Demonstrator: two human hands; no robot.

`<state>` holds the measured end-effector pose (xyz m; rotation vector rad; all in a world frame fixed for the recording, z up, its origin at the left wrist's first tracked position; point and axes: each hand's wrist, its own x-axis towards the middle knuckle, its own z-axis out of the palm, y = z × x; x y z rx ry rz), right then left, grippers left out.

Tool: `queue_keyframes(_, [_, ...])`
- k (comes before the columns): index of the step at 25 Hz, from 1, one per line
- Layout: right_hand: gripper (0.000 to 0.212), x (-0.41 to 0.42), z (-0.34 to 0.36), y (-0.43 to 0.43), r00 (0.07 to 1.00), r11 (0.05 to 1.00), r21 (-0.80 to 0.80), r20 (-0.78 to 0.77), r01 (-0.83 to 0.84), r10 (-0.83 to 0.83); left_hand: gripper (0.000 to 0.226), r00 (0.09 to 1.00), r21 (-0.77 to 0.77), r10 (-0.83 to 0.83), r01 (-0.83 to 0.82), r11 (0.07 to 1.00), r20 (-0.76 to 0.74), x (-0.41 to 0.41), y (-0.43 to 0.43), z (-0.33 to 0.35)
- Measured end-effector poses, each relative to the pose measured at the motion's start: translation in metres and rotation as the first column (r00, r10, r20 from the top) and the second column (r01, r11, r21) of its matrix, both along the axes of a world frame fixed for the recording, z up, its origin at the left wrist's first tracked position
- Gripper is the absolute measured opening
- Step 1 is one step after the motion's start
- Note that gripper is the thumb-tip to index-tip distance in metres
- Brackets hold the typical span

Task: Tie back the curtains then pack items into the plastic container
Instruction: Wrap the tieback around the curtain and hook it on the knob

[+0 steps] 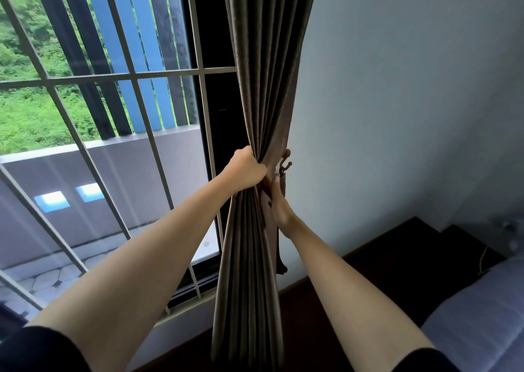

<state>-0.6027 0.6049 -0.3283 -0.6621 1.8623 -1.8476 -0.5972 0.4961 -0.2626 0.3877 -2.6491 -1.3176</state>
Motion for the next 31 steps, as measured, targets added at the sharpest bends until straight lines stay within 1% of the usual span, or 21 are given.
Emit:
queue_keyframes(1, [0.047,0.004,0.009,-0.005,0.998,0.997,-0.056,0.045,0.052,-0.049,0.021,1.000,0.033,-0.004,0.005,0.999,-0.010,0.003,-0.001,0.001])
queue_keyframes(3, [0.047,-0.011,0.010,-0.019,0.979,0.976,-0.099,0.094,0.192,-0.183,0.021,0.998,0.117,0.019,-0.012,0.993,-0.059,0.006,-0.005,-0.003])
queue_keyframes(4, [0.051,-0.026,0.008,-0.026,0.963,0.960,-0.111,0.110,0.256,-0.244,0.021,0.996,0.152,0.032,-0.019,0.988,-0.082,0.007,-0.007,-0.005])
queue_keyframes(5, [0.063,-0.040,0.008,-0.032,0.948,0.947,-0.101,0.128,0.305,-0.291,0.025,0.995,0.176,0.039,-0.023,0.984,-0.087,0.008,-0.010,-0.006])
queue_keyframes(7, [0.101,-0.068,0.002,-0.041,0.918,0.927,-0.012,0.142,0.375,-0.369,0.028,0.997,0.205,0.025,-0.008,0.979,-0.080,0.009,-0.016,-0.004])
queue_keyframes(8, [0.113,-0.089,-0.008,-0.042,0.912,0.921,0.001,0.135,0.391,-0.387,0.030,0.996,0.211,0.003,0.016,0.977,-0.088,0.011,-0.017,-0.004])
queue_keyframes(9, [0.119,-0.116,-0.027,-0.045,0.920,0.928,-0.002,0.129,0.374,-0.370,0.033,0.996,0.208,-0.010,0.029,0.978,-0.089,0.012,-0.018,-0.005])
queue_keyframes(12, [0.118,-0.140,-0.045,-0.044,0.956,0.963,0.005,0.124,0.268,-0.267,0.036,0.995,0.216,-0.018,0.040,0.975,-0.100,0.017,-0.017,-0.003])
queue_keyframes(15, [0.117,-0.131,-0.037,-0.033,0.972,0.981,-0.032,0.144,0.191,-0.184,0.032,0.998,0.215,-0.030,0.042,0.976,-0.059,0.016,-0.018,0.001])
queue_keyframes(18, [0.118,-0.098,-0.002,-0.024,0.974,0.978,-0.062,0.129,0.197,-0.188,0.025,0.998,0.203,-0.057,0.060,0.977,-0.025,0.019,-0.014,0.005])
queue_keyframes(20, [0.122,-0.092,0.007,-0.020,0.977,0.978,-0.095,0.124,0.184,-0.171,0.027,0.998,0.206,-0.055,0.059,0.977,-0.026,0.017,-0.015,0.003])
queue_keyframes(23, [0.124,-0.088,0.010,-0.018,0.985,0.987,-0.070,0.106,0.145,-0.137,0.035,0.998,0.231,-0.050,0.057,0.971,-0.036,0.011,-0.017,-0.001])
queue_keyframes(25, [0.123,-0.087,0.010,-0.018,0.986,0.990,-0.051,0.103,0.134,-0.128,0.031,0.998,0.239,-0.062,0.067,0.969,-0.029,0.010,-0.016,-0.002])
queue_keyframes(27, [0.113,-0.081,0.017,-0.014,0.983,0.986,-0.036,0.085,0.164,-0.161,0.024,0.998,0.241,-0.054,0.055,0.969,-0.011,0.007,-0.017,-0.005])
queue_keyframes(28, [0.101,-0.078,0.019,-0.013,0.980,0.981,-0.052,0.074,0.189,-0.185,0.025,0.999,0.232,-0.035,0.034,0.972,-0.002,0.006,-0.019,-0.007])
queue_keyframes(30, [0.080,-0.078,0.015,-0.010,0.972,0.967,-0.108,0.055,0.232,-0.228,0.022,1.000,0.163,0.014,-0.014,0.987,-0.001,0.003,-0.025,-0.010])
queue_keyframes(31, [0.076,-0.079,0.013,-0.009,0.970,0.962,-0.121,0.047,0.243,-0.239,0.015,1.000,0.087,0.026,-0.024,0.996,-0.016,0.003,-0.028,-0.011])
